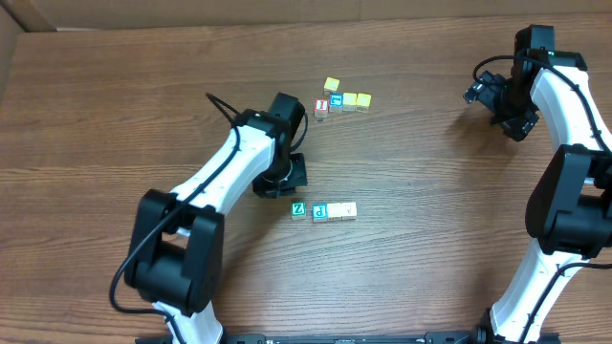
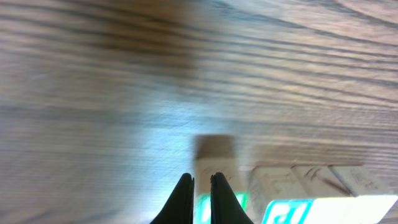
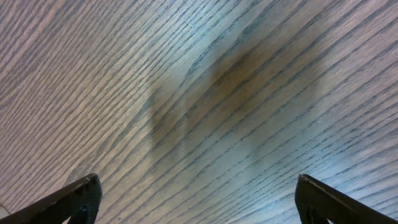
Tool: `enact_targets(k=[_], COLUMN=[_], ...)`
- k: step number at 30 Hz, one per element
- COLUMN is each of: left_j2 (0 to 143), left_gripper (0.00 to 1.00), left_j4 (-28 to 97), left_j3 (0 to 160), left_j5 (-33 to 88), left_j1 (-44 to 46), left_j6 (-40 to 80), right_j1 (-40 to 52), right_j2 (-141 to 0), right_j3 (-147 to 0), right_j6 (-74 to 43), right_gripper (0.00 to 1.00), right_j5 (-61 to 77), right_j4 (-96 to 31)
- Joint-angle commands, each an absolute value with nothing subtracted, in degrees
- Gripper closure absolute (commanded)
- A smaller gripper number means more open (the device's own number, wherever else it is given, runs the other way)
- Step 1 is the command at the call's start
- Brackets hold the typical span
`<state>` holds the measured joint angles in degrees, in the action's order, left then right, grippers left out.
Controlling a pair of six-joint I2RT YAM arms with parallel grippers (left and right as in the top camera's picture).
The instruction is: Flip 5 blocks
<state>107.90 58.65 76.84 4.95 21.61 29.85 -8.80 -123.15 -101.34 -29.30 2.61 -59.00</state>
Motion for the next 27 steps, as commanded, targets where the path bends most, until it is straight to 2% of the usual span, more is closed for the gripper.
enact_targets(k=[1,4,16,27], left_j2=[106.06,106.39,106.48,106.48], left_gripper=[0.96,0.96,0.96,0.96], left_j4=[60.95,61.65,50.63,50.68], left_j3=[77.95,76.86,69.47,68.97], left_j5=[0.43,0.47,1.56,7.14], left_j1=[21.39,21.65,22.59,23.99], left_j6=[30.22,30.22,30.41,29.71], right_j1=[-8.75,-8.75,-8.75,-8.75], right_j2=[-121.43,-121.43,-121.43,-121.4], right_j3=[-102.3,-102.3,-102.3,-102.3], right_j6=[-29.08,-29.08,-29.08,-29.08], right_gripper=[0.0,0.0,0.0,0.0], right_j5=[2.66,2.66,2.66,2.66], right_j4=[-58.74,-58.72,-58.72,-58.72])
